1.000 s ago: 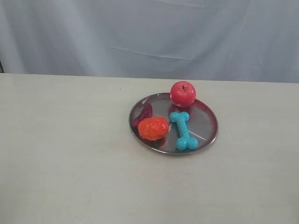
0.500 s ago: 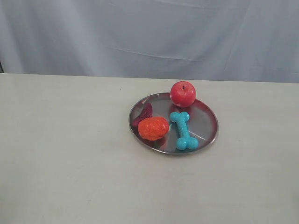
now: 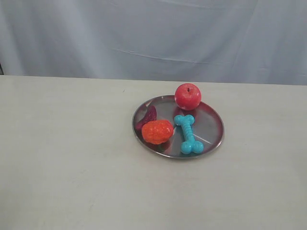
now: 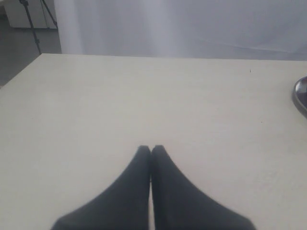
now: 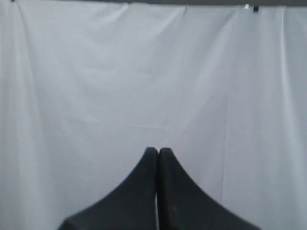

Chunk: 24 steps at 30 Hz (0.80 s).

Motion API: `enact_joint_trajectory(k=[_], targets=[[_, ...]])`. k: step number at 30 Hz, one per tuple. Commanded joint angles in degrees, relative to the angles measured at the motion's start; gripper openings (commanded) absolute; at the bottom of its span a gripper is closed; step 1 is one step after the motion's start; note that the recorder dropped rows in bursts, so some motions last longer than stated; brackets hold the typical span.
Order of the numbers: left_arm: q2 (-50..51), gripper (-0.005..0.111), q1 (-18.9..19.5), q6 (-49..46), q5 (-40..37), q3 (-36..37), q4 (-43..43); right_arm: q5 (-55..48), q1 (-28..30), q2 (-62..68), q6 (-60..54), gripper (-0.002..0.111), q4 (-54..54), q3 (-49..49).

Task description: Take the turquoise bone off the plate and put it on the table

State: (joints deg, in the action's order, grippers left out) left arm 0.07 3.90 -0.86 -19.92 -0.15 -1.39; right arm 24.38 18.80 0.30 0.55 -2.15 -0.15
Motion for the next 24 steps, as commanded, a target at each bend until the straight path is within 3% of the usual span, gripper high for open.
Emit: enact_joint_trajectory(k=[1,5,7,8,10,14,18,22,24], targets=[[-0.07,0.0,-0.44,0.24,0.31,0.15,-0.08,5.78,-0.26,-0.3,-0.18,0.0,0.33,0.15],[-0.07,0.0,-0.44,0.24,0.31,0.15,-0.08,6.8,-0.26,-0.3,0.95,0.0,0.33,0.15],[-0.07,0.0,-0.44,0.24,0.31,0.15,-0.08,13.66,-0.26,-0.3,11.7,0.0,0.21,0.15],[-0.07,0.0,-0.44,0.24,0.31,0.15,-0.08,17.79,-0.26,-0.3,23.43,0.0,0.21,0.15],[-0.07,0.0,-0.44,0.24,0.31,0.15,-0.08,18.38,-0.26,-0.3,33.68,0.0,0.21,0.15],[-0.07,0.0,-0.44,0.24,0.31,0.15,-0.08,-1.15,-0.26,-0.3,37.15,0.0,0.32,-7.89],[-0.07,0.0,-0.44,0.24,0.31,0.15,-0.08,-9.91,-0.36,2.71,37.23,0.0,0.32,-16.52],[-0.07,0.0,-0.44,0.24,0.31,0.15,-0.08,-21.2,-2.94,12.38,37.11,0.0,0.73,-27.69],[-0.07,0.0,-0.44,0.24,0.31,0.15,-0.08,-29.53,-7.2,22.15,37.11,0.0,3.87,-36.41]])
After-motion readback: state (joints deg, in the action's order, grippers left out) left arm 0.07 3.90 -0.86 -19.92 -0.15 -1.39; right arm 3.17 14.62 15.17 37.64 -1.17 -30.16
